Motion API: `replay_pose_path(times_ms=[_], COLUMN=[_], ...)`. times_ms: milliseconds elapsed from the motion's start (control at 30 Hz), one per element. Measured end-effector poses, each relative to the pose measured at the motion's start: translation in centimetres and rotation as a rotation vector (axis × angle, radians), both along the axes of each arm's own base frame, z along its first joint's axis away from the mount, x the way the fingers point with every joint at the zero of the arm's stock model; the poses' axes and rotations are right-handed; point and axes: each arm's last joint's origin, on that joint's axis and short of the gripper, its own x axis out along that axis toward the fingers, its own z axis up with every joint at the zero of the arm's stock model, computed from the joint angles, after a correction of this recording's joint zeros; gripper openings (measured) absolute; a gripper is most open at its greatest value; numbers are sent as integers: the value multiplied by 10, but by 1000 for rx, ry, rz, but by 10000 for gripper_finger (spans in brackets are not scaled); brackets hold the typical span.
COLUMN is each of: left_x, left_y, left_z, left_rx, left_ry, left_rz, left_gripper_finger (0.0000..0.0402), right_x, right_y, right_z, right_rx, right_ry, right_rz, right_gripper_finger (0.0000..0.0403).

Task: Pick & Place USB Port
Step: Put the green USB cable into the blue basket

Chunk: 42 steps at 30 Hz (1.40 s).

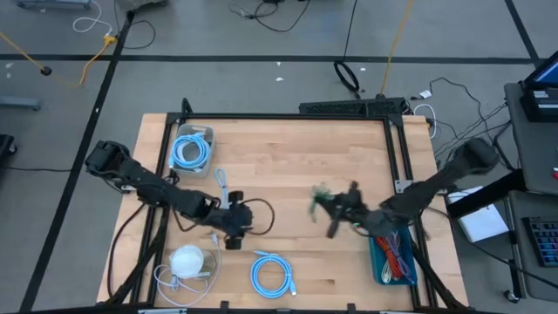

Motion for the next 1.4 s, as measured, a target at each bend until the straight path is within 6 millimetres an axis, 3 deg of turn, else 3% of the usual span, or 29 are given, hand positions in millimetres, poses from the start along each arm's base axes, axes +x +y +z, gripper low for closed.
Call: replay_pose_path(times_ms=[133,233,433,533,600,900,1100,1400], left_x=[-10,-16,-23,-29,-30,-29,-29,-29], left_y=[-5,-6,-2,1,3,6,4,4], left_z=[-12,-22,-40,-48,-51,-51,-50,-50], left_rx=[44,56,23,21,20,16,10,9], left_ry=[-5,-31,-128,-122,-119,-134,-146,-148], left_rz=[22,25,36,38,46,54,50,49], left_gripper_finger=[165,152,131,125,122,122,122,122], right_x=[-48,-74,-98,-102,-103,-95,-92,-94], right_y=[-6,-8,-5,6,17,63,69,69], right_z=[17,21,9,3,0,-3,-13,-14], right_rx=[371,604,917,955,962,968,903,879], right_ry=[94,228,783,1052,1137,1156,1174,1191], right_rz=[26,-12,-322,-463,-504,-513,-540,-547], right_gripper_finger=[9,9,9,9,9,9,13,106])
